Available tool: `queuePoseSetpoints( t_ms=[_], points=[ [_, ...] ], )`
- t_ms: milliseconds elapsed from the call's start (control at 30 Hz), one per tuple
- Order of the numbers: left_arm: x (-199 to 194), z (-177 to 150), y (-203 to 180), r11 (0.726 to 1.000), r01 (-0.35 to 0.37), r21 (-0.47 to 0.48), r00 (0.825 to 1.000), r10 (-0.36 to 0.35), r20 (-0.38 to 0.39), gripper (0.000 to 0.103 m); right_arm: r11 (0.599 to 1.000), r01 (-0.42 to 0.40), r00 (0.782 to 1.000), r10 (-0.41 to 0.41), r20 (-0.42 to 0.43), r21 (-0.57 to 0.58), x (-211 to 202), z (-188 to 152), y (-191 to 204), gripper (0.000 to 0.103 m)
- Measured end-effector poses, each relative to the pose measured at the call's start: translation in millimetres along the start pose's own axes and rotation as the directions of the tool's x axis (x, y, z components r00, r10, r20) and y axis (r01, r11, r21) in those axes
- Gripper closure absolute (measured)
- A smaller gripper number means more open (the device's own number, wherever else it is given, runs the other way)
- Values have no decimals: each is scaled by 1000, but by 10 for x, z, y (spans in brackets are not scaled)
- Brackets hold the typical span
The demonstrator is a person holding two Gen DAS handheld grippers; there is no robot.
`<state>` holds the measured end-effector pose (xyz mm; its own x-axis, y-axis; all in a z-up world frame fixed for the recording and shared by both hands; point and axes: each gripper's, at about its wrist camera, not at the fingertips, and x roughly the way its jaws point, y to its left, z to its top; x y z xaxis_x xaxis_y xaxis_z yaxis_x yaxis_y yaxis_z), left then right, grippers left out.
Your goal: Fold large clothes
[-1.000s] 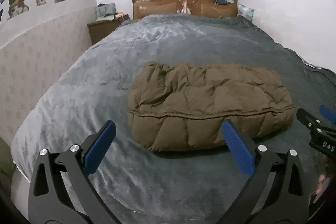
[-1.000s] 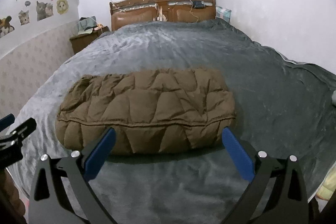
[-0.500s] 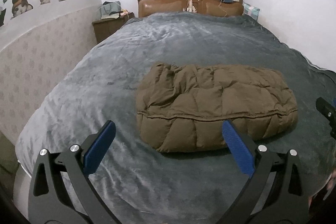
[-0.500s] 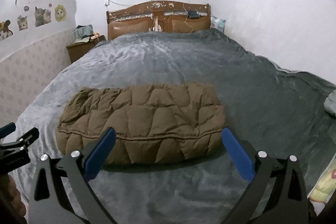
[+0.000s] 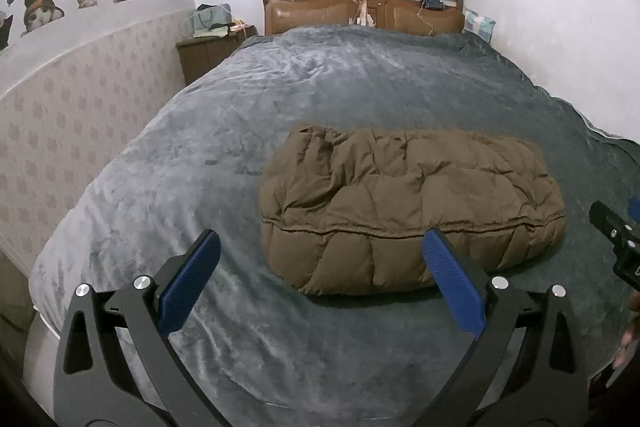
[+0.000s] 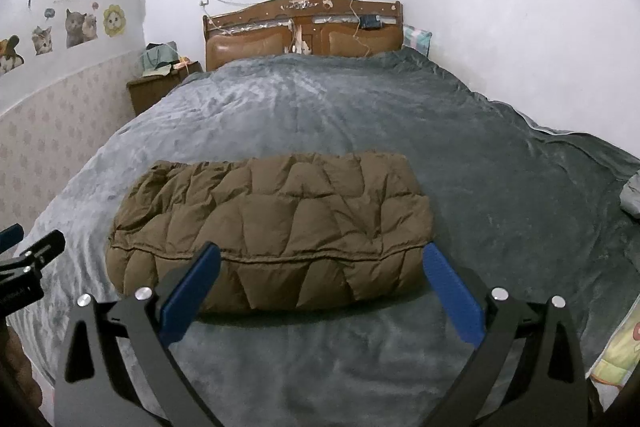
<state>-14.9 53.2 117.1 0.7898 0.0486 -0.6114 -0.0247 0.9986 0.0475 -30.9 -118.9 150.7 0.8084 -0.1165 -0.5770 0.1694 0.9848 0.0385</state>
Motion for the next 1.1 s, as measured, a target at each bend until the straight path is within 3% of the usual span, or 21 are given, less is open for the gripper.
queuePoseSetpoints(
  t_ms=[1100],
  points=[
    [-58,-24,-30,1000,-6,10,1000,6,8,3,1000,5,1000,-5,-18,7,47,-84,30,2]
  ],
)
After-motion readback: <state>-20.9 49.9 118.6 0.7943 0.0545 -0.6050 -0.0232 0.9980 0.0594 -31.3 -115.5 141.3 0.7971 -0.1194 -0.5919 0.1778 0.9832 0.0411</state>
